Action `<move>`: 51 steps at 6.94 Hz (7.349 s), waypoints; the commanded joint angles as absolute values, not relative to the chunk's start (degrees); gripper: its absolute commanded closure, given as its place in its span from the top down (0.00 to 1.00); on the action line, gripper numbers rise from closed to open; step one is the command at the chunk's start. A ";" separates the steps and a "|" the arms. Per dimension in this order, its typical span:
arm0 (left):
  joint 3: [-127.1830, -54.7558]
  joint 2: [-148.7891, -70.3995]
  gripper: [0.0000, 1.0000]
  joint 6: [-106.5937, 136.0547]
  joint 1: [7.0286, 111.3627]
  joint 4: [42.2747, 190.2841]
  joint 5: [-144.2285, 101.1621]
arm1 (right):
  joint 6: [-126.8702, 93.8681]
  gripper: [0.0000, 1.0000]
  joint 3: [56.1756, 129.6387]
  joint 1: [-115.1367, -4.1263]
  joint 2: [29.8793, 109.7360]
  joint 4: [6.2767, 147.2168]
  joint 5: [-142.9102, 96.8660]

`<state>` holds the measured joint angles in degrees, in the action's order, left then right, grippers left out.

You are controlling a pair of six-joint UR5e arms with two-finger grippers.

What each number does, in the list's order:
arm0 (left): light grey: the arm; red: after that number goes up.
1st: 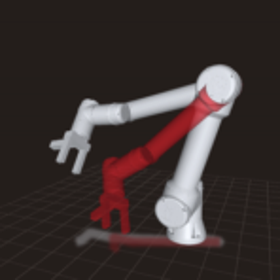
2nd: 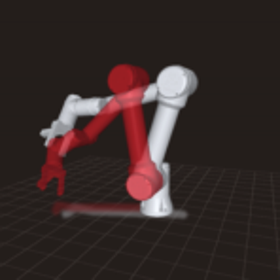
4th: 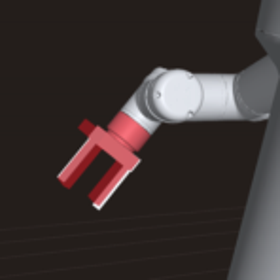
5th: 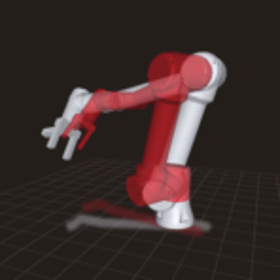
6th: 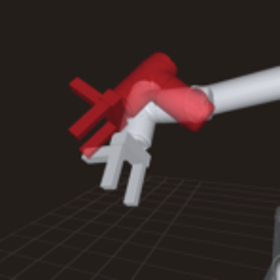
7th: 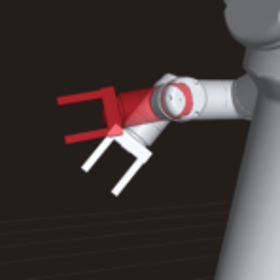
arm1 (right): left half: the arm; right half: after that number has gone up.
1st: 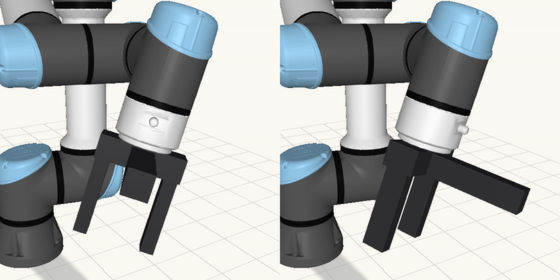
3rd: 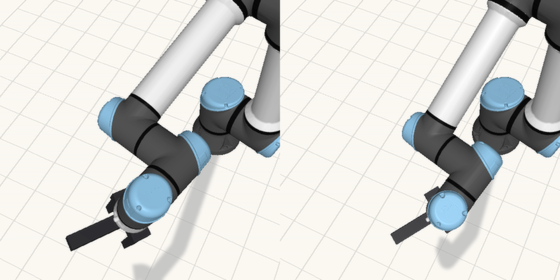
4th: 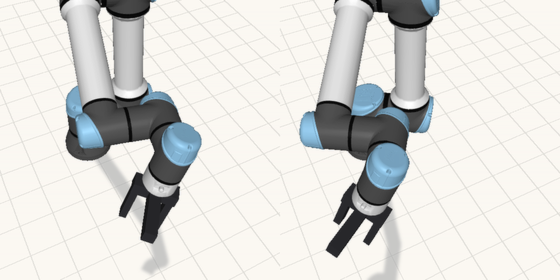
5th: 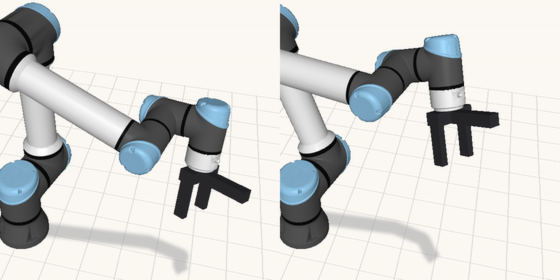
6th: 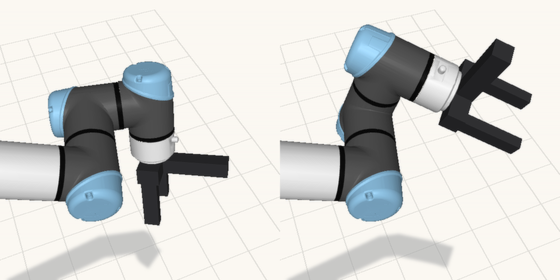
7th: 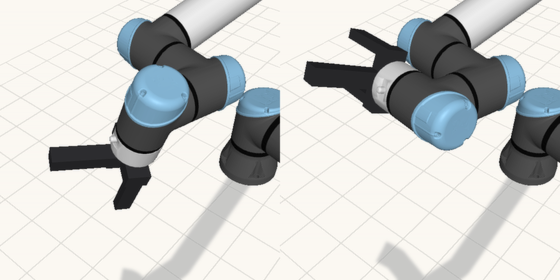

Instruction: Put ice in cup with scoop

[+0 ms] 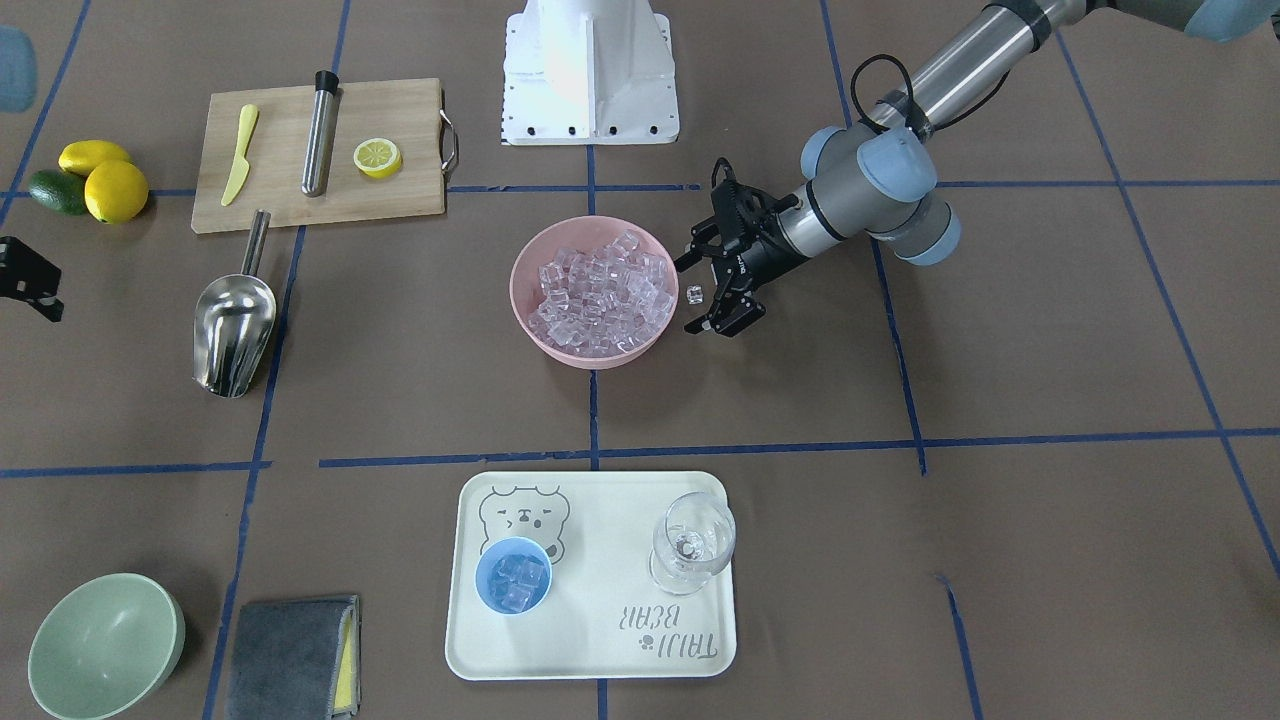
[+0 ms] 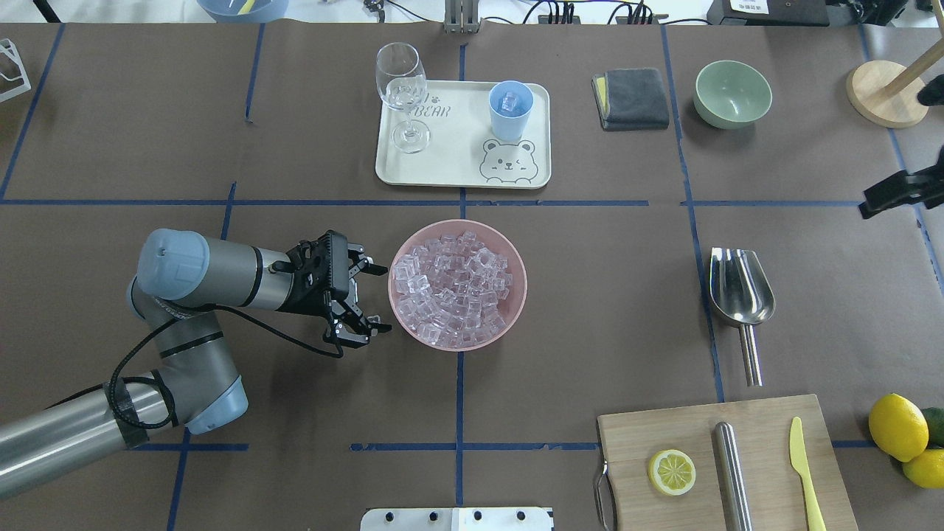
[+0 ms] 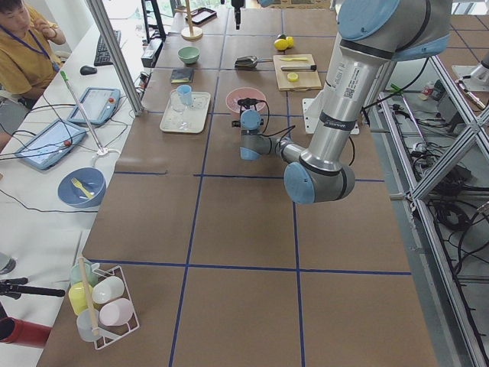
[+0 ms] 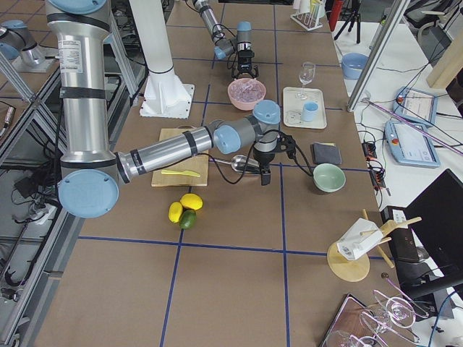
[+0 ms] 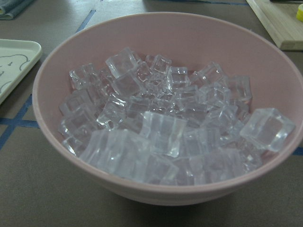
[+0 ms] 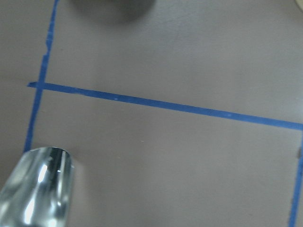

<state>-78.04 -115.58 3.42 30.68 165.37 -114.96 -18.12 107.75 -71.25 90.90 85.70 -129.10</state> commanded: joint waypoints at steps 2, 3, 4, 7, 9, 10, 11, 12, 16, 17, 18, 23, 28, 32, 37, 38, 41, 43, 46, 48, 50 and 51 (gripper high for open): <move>-78.05 -115.14 1.00 3.51 30.76 165.24 -114.96 | 4.26 1.00 106.00 -84.95 101.57 85.17 -132.45; -78.31 -114.79 1.00 5.43 31.20 164.89 -115.05 | 5.44 1.00 106.00 -87.43 104.12 85.51 -132.45; -78.75 -113.92 1.00 7.80 31.90 164.45 -114.87 | 4.93 1.00 106.26 -87.62 104.50 85.43 -132.54; -84.88 -110.92 1.00 7.82 40.76 150.63 -115.05 | 4.57 1.00 104.51 -87.63 103.63 85.61 -135.16; -88.40 -110.92 1.00 7.38 48.74 134.55 -119.59 | 4.66 1.00 103.54 -87.63 102.48 85.34 -135.44; -91.72 -110.05 1.00 7.38 52.26 125.95 -121.97 | 4.75 1.00 103.80 -87.71 102.65 85.34 -135.27; -94.37 -107.69 1.00 7.38 57.34 119.68 -123.82 | 4.75 1.00 103.71 -87.63 102.66 85.08 -134.74; -93.96 -104.53 1.00 5.29 63.31 118.58 -128.01 | 4.92 1.00 103.54 -87.71 102.83 84.82 -134.48; -92.11 -102.57 1.00 -11.16 80.92 96.19 -129.02 | 5.01 1.00 103.10 -87.89 103.18 84.73 -132.81; -90.72 -101.44 1.00 -10.90 83.73 95.72 -129.11 | 4.92 1.00 103.01 -87.89 103.27 84.81 -132.80; -89.14 -100.21 1.00 -10.72 86.80 94.41 -128.85 | 4.92 1.00 103.01 -87.89 103.27 84.73 -132.80; -87.54 -92.99 1.00 -10.64 94.57 90.02 -129.20 | 4.92 1.00 102.48 -87.89 103.36 84.81 -132.80; -88.15 -93.16 1.00 -4.48 94.40 91.05 -132.71 | 4.92 1.00 102.13 -87.89 103.36 84.81 -132.89; -89.12 -93.08 1.00 -4.48 94.13 90.79 -132.80 | 4.92 1.00 101.69 -87.89 103.27 84.81 -132.89; -89.47 -93.08 1.00 -4.48 93.78 90.79 -133.50 | 5.45 1.00 100.55 -87.89 103.10 84.73 -132.89; -89.39 -92.90 1.00 -4.48 93.78 90.70 -135.16 | 5.45 1.00 100.55 -87.89 102.92 84.73 -132.89; -89.38 -92.90 1.00 -4.48 93.34 90.70 -135.35 | 5.45 1.00 100.55 -87.89 102.92 84.73 -132.89; -89.38 -92.81 1.00 -4.48 92.38 90.70 -135.35 | 5.45 1.00 100.46 -87.89 102.92 84.73 -132.89; -89.38 -92.81 1.00 -4.48 92.29 90.70 -135.35 | 5.45 1.00 100.55 -87.89 102.92 84.73 -132.89; -89.38 -92.81 1.00 -4.48 92.20 90.70 -135.35 | 5.45 1.00 100.46 -87.89 102.92 84.73 -132.89; -89.38 -92.81 1.00 -4.48 92.20 90.70 -135.35 | 5.45 1.00 100.55 -87.89 102.92 84.73 -132.89; -89.38 -92.81 1.00 -4.48 92.20 90.62 -135.35 | 5.45 1.00 100.55 -87.89 102.92 84.73 -132.89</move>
